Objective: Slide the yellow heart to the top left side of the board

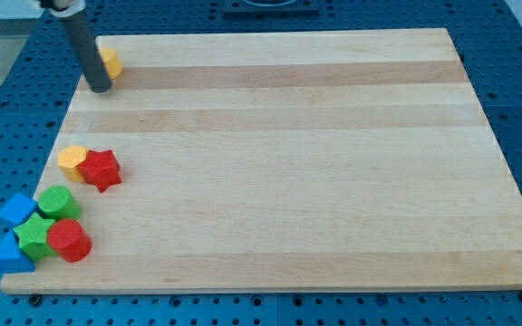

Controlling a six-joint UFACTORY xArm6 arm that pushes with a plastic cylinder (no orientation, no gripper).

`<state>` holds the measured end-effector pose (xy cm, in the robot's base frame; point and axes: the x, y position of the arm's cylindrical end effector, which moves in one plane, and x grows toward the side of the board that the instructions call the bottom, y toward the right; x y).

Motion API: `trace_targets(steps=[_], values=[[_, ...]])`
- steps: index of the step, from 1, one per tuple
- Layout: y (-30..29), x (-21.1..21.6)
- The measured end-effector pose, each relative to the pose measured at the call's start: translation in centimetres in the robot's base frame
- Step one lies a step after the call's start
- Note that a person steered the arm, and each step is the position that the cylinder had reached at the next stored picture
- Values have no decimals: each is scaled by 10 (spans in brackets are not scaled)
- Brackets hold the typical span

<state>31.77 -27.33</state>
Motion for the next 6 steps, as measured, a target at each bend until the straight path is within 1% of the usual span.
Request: trace_targets(steps=[1,2,3,4,5,6], values=[[-2,-26],[20,-58],[23,-87],[29,-74],[66,-18],[141,77]])
